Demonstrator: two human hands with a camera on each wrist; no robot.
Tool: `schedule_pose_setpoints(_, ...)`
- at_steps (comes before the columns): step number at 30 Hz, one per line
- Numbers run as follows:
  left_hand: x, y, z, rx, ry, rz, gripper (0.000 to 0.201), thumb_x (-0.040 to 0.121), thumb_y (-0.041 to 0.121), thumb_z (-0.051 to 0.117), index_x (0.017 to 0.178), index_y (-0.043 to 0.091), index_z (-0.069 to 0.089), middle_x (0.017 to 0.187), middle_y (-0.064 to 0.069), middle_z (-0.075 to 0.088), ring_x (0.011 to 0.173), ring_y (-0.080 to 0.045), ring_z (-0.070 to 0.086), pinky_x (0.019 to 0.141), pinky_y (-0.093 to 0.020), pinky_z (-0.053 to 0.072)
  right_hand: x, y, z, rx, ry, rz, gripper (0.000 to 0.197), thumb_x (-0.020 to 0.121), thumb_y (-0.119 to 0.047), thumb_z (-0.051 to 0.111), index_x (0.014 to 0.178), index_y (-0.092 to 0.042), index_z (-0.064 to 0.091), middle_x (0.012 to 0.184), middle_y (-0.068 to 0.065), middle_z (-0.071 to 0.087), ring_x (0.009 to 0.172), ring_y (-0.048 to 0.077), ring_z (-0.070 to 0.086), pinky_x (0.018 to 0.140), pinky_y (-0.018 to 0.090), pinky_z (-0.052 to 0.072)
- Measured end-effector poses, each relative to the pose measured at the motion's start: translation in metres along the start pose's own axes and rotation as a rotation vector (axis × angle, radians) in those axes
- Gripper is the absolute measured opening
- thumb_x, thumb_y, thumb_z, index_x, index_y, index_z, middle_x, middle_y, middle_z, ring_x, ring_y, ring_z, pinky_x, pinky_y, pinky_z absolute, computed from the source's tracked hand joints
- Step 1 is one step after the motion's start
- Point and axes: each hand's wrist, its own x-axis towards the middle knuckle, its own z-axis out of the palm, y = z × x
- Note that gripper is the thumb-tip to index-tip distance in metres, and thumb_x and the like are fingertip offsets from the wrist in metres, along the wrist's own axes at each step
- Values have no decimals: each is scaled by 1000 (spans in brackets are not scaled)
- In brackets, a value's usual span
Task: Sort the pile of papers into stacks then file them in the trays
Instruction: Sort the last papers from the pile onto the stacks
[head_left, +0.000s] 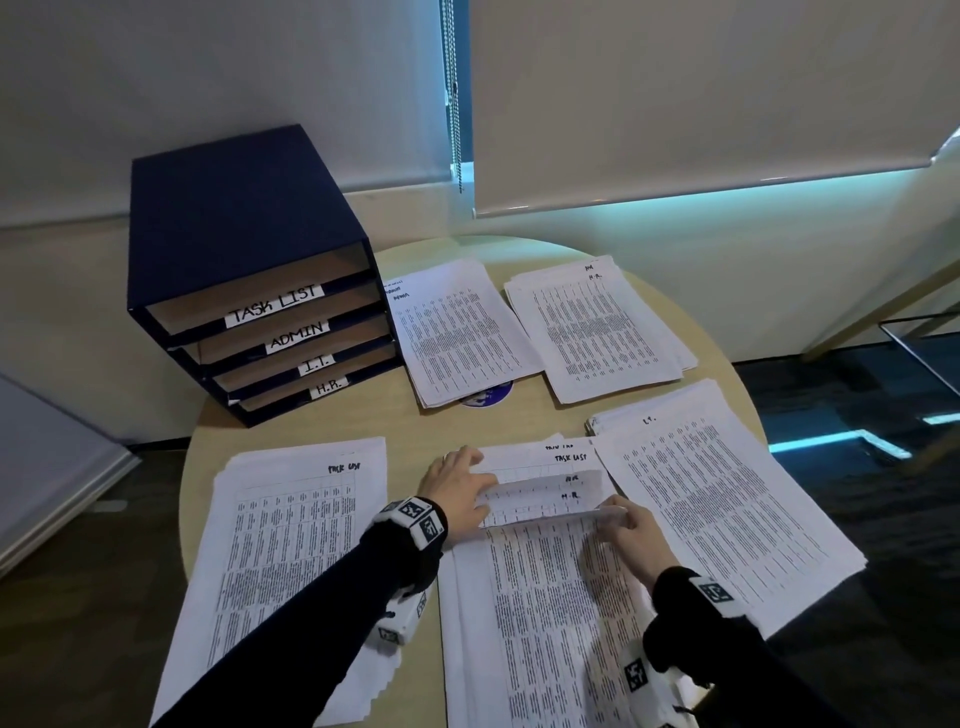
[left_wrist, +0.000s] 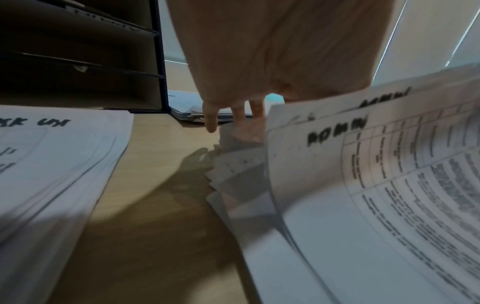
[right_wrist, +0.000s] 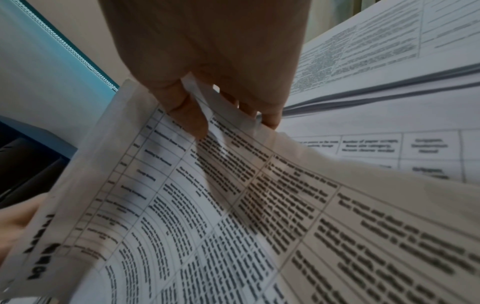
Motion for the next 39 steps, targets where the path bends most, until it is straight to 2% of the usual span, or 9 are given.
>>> schedule_pose_setpoints(6,4,-1,-6,12,-28,-6,45,87,37,57,131,25,55,145,-6,26,137,-24,25,116,-40,17,2,-7,1,-17,-24,33,22,86,2,44,72,-10,54,68,11,57,69,20,49,68,32,37)
schedule_pose_setpoints(13,-2,2,-12,48,111,5,22,83,41,60,103,36,67,144,4,31,126,-20,32,102,-41,34,3,-9,1,-29,-25,50,25,80,8,48,68,-13,53,67,8,56,67,18,48,66,31,37)
schedule_pose_setpoints(19,-22,12,-6,169,185,185,25,93,29,58,114,19,64,146,1,42,123,-20,44,112,-41,28,4,-13,3,-47,-15,58,26,82,6,49,67,-16,54,68,5,61,69,21,53,69,32,42)
schedule_pose_setpoints(23,-35,11,-12,-99,227,206,28,98,30,45,106,15,67,100,1,64,86,-15,57,82,-37,52,2,-18,5,-64,-22,28,25,87,2,47,70,-14,55,72,5,61,77,21,55,73,31,42)
schedule_pose_setpoints(27,-47,17,-14,-74,157,247,40,99,45,33,105,26,67,82,11,61,75,-7,52,78,-29,50,3,-17,7,-79,-29,52,17,88,-3,48,87,-13,61,88,1,60,90,22,57,86,37,47)
schedule_pose_setpoints(31,-52,22,-18,-83,117,276,49,95,51,27,103,26,68,74,13,58,69,-6,51,74,-30,51,5,-15,7,-119,-24,47,26,93,-8,46,72,-23,52,78,-1,57,83,21,55,89,42,46)
schedule_pose_setpoints(34,-53,25,-21,-118,133,262,36,99,40,34,105,23,65,78,12,57,67,-5,49,74,-31,52,5,-16,7,-96,-23,73,15,85,-2,51,83,-13,60,89,5,64,89,23,58,91,42,47)
schedule_pose_setpoints(36,-53,28,-25,-134,149,271,28,100,25,41,124,26,57,89,7,63,72,-7,56,76,-30,54,5,-16,7,-87,-30,92,18,81,1,52,93,-7,63,95,8,65,92,25,59,89,40,47)
schedule_pose_setpoints(39,-50,29,-25,-86,77,253,68,94,0,45,149,33,21,85,-2,62,66,-16,57,66,-25,54,4,-16,6,-105,-12,89,16,78,2,54,91,-3,62,89,13,67,88,26,60,85,39,48)
